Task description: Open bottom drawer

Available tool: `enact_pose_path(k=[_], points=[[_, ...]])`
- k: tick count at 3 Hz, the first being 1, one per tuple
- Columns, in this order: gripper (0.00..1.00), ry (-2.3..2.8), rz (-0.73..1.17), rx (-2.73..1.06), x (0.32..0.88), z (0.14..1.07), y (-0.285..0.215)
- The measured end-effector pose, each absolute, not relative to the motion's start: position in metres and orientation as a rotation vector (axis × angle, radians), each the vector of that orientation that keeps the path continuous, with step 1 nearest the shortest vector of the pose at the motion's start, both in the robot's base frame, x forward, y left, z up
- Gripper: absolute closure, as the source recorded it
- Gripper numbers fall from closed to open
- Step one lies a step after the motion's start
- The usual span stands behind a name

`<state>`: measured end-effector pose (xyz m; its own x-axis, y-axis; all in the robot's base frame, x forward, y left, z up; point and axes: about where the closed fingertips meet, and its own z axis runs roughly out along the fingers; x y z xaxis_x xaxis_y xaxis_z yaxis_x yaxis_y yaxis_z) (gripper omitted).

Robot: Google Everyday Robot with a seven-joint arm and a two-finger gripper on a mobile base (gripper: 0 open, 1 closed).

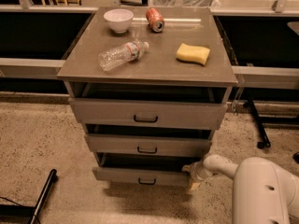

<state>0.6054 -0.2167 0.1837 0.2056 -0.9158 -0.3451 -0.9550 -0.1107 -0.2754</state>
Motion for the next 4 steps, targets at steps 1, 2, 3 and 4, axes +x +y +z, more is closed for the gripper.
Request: enact_pose_path(k=[1,2,3,4], points=[[0.00,1.737,0.122,-2.055,0.605,0.184,-0.217],[0.00,1.737,0.122,-2.055,0.605,0.184,-0.217],[0.00,1.779,0.154,-2.068,0.601,0.173,-0.218],[0.03,1.840,0.251,-2.094,0.581,0.152,-0.216]])
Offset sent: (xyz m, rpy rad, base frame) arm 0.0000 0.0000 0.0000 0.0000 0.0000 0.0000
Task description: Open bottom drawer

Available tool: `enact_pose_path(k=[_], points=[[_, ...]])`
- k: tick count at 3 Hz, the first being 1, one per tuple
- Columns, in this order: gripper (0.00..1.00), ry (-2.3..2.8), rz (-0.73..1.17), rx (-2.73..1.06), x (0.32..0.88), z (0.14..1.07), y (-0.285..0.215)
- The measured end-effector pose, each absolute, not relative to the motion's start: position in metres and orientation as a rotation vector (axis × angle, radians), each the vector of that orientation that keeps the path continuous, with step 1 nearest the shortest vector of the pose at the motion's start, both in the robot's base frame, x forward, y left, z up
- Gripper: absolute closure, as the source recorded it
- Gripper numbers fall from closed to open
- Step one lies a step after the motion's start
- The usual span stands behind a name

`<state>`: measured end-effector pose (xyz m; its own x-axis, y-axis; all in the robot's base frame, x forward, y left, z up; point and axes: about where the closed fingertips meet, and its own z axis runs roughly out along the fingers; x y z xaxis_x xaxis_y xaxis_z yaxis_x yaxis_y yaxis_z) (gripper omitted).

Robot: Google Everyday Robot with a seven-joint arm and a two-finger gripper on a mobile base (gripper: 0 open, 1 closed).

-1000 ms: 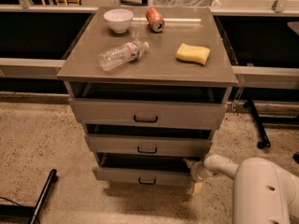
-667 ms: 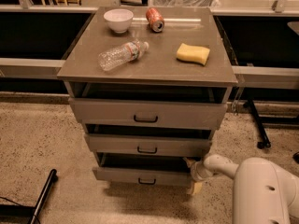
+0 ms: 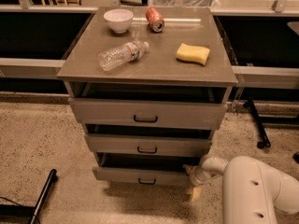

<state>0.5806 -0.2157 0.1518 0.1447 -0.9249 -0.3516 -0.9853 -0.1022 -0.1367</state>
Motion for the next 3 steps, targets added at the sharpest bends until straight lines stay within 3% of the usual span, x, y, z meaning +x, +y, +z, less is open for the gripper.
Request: enact_pose_path(k=[2,3], points=[[0.45,1.864,0.343,-2.087,0.557,0.151,-0.212],[0.48,1.823,0.398,-2.129,0.540,0.151,-0.203]])
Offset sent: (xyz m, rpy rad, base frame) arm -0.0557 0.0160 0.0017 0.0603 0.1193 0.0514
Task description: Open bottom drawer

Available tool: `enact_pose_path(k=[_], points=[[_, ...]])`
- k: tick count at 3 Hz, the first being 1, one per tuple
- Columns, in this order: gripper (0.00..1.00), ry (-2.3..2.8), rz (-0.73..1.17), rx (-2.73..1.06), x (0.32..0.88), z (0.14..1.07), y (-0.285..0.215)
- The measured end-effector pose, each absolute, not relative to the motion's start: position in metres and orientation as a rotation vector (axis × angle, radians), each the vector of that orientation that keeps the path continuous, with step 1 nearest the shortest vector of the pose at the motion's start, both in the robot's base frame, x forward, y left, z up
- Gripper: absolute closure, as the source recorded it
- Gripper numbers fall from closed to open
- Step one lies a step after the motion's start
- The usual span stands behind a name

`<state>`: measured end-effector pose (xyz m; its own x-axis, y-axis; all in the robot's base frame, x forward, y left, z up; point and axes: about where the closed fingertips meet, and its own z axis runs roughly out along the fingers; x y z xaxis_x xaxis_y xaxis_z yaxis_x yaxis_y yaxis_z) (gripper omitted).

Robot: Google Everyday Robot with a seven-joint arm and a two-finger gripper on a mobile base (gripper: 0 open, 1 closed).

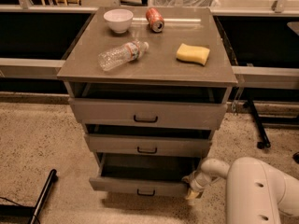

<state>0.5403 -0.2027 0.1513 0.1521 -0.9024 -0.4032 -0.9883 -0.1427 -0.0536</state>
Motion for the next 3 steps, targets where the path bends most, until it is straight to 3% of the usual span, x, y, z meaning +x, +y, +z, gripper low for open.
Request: enact_pose_path(k=[2,3], points=[[0.07,1.822,0.399,-2.130,0.5399,0.1511,-0.2026],[0.00,1.822,0.399,-2.130,0.5398,0.1510,-0.2025]])
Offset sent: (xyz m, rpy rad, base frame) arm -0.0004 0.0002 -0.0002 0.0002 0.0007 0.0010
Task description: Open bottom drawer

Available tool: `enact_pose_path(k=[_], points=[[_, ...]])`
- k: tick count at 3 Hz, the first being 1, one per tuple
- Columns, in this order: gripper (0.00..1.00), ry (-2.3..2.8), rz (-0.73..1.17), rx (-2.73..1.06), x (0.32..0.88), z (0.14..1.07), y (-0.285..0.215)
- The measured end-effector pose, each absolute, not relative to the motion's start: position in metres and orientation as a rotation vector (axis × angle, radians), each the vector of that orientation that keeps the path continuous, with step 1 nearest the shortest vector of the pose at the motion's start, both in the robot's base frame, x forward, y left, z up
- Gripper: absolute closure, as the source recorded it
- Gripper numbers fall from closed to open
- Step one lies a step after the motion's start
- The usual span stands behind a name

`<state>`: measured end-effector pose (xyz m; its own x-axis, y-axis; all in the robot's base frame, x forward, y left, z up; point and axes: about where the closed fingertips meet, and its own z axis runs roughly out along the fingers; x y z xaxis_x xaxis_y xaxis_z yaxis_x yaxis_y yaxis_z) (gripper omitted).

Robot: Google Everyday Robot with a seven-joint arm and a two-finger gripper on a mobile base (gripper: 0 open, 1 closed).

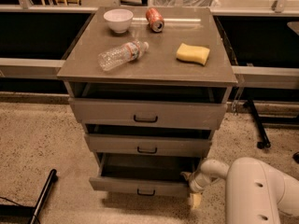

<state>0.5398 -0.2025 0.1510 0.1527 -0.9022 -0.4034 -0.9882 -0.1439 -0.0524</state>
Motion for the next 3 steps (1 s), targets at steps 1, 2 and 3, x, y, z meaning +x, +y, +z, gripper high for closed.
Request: enact_pose_path(k=[1,2,3], points=[[0.00,1.835,0.409,-2.194,0.536,0.146,-0.198],[0.00,1.874,0.407,-2.252,0.512,0.137,-0.182],[0.18,1.853,0.455,-2.255,0.486,0.139,-0.169]])
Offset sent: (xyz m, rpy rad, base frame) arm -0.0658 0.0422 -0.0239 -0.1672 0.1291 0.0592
